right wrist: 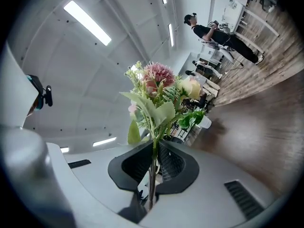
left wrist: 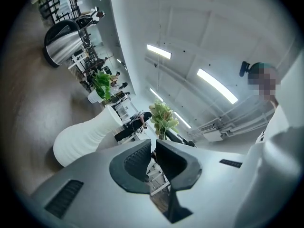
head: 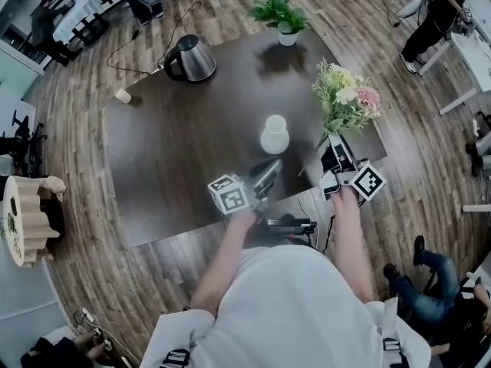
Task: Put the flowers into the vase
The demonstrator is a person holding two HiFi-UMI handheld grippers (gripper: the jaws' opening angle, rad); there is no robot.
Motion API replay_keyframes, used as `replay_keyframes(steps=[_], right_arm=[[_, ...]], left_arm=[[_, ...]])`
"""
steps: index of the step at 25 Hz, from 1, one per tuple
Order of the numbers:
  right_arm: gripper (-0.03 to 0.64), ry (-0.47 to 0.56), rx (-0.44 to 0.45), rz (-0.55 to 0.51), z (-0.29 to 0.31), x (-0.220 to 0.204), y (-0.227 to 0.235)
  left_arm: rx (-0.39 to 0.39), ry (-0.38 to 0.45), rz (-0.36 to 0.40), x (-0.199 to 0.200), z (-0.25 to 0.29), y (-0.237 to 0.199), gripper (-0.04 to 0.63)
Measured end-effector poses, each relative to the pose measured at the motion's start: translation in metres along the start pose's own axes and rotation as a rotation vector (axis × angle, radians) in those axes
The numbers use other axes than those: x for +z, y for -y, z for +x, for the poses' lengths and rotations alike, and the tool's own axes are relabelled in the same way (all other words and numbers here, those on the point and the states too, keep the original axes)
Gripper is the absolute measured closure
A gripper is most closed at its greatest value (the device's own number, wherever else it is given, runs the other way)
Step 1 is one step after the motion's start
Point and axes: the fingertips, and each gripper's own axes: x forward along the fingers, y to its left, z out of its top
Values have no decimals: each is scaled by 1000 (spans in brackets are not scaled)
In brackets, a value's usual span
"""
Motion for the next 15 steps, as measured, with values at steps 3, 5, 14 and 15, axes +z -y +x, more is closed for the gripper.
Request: replay_keyframes(steps=[3,5,14,15], right_arm=[[577,19,-8,-16,14,2,-2],[577,34,-14,-48,24,9,-4],[577,117,-19,-116,71,17,-22],[577,125,-22,-123,71,17,-24]], left_arm=[[-19,-8,-16,6,4,-12,580],[-44,-38,-24,6,10,-18,580],[-102,-124,-60,7,15,-43,580],[-104,-129,-63,5,16,-44,580]])
